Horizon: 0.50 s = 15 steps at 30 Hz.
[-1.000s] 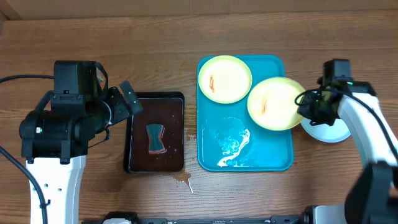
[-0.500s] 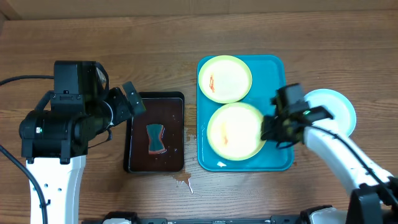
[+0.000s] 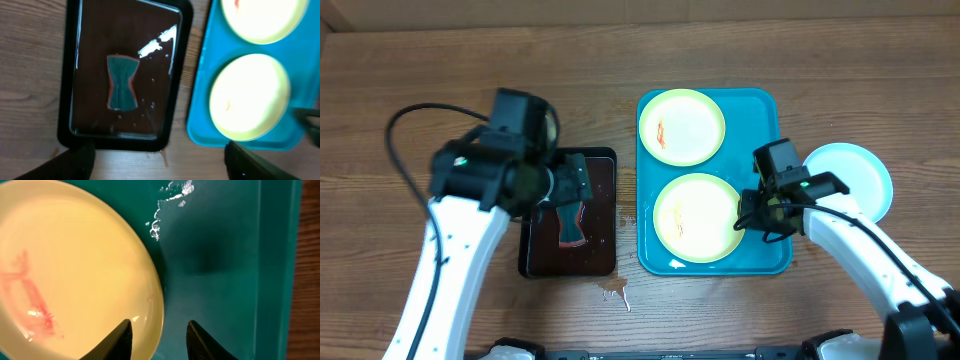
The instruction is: Clean dirty plates on tray and stack at the side
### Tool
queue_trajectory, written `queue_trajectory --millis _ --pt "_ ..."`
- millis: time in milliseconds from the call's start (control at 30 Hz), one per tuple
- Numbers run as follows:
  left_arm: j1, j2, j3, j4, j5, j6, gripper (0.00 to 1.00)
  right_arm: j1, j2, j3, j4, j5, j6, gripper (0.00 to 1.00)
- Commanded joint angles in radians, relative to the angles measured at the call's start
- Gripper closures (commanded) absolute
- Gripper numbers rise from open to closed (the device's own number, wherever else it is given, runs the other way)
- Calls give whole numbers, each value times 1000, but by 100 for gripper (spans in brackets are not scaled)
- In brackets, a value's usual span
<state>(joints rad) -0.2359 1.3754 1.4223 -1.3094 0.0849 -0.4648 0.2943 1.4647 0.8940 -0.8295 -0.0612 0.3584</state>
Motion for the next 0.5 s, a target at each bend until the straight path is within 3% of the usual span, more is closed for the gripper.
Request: queue_trajectory --millis 0,67,200,300,467 --pt "-21 62 -83 34 -75 -27 25 -3 -74 77 -27 15 -22 63" --pt "-21 104 -135 74 -73 -53 28 -3 -96 84 -42 15 -22 62" --pt "-21 200 -216 157 -66 -60 50 -3 -117 84 -77 15 -22 62" --pt "-21 282 -244 199 -68 -64 52 -3 -116 84 -101 15 -22 62" --pt "-20 406 -249 245 -128 -90 65 -3 -116 84 -104 15 -22 62"
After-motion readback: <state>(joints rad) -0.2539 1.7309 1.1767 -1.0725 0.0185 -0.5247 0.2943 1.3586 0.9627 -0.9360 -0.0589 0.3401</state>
